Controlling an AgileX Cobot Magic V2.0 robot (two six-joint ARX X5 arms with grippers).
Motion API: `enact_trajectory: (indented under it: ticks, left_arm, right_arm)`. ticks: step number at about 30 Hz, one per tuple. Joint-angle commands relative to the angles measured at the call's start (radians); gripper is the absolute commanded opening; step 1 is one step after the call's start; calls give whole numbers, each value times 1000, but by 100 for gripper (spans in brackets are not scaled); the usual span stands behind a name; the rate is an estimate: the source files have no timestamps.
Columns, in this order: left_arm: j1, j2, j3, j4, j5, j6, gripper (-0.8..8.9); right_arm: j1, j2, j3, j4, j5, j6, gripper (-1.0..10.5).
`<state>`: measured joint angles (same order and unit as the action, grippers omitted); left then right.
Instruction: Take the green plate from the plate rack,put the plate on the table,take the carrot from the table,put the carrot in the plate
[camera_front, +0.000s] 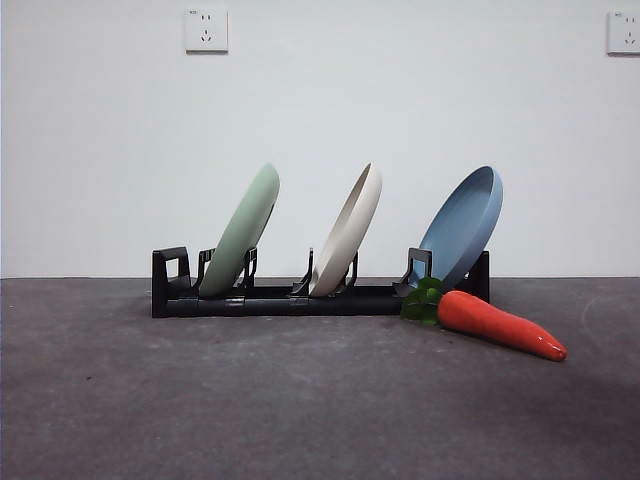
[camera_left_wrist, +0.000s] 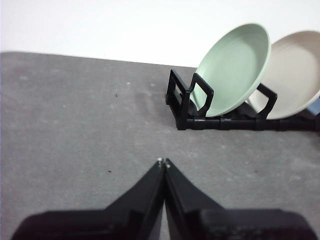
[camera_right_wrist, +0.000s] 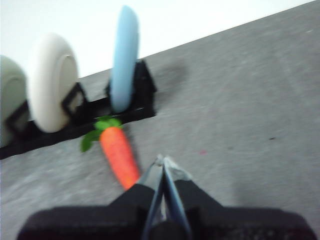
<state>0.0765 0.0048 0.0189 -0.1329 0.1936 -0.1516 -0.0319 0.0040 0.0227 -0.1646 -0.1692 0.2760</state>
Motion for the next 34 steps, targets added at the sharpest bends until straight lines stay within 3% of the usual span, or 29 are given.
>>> enact_trajectory:
  ticks: [1, 6, 12, 19, 25, 27, 31, 32, 33, 34]
  left_arm:
    - [3, -3, 26, 11, 27, -87, -7]
    - [3, 19, 101, -21, 92, -138, -7]
    - [3, 89, 239, -121, 187, -137, -7]
    - [3, 241, 440, -242, 388, -83, -7]
    - [3, 367, 587, -419, 518, 55, -7]
    - [2, 395, 615, -463, 531, 93, -7]
    - [2, 430, 644, -528, 546, 138, -4]
    - [2, 431, 644, -528, 543, 137, 14]
    - [2, 431, 644, -528, 539, 125, 104]
    - [2, 431, 644, -528, 534, 117, 289]
  right_arm:
    - [2, 3, 43, 11, -16, 42, -11]
    - [2, 57, 148, 1, -27, 48, -11]
    - [3, 204, 328, -94, -148, 32, -11]
    - [3, 435, 590, -389, -333, -179, -11]
    - [19, 590, 758, -640, -386, -378, -11]
    - [32, 626, 792, -691, -386, -415, -11]
    - [62, 659, 814, -711, -385, -417, 3]
    - [67, 659, 814, -711, -382, -416, 4]
    - [68, 659, 814, -711, -382, -416, 32]
    - [68, 659, 814, -711, -382, -416, 152]
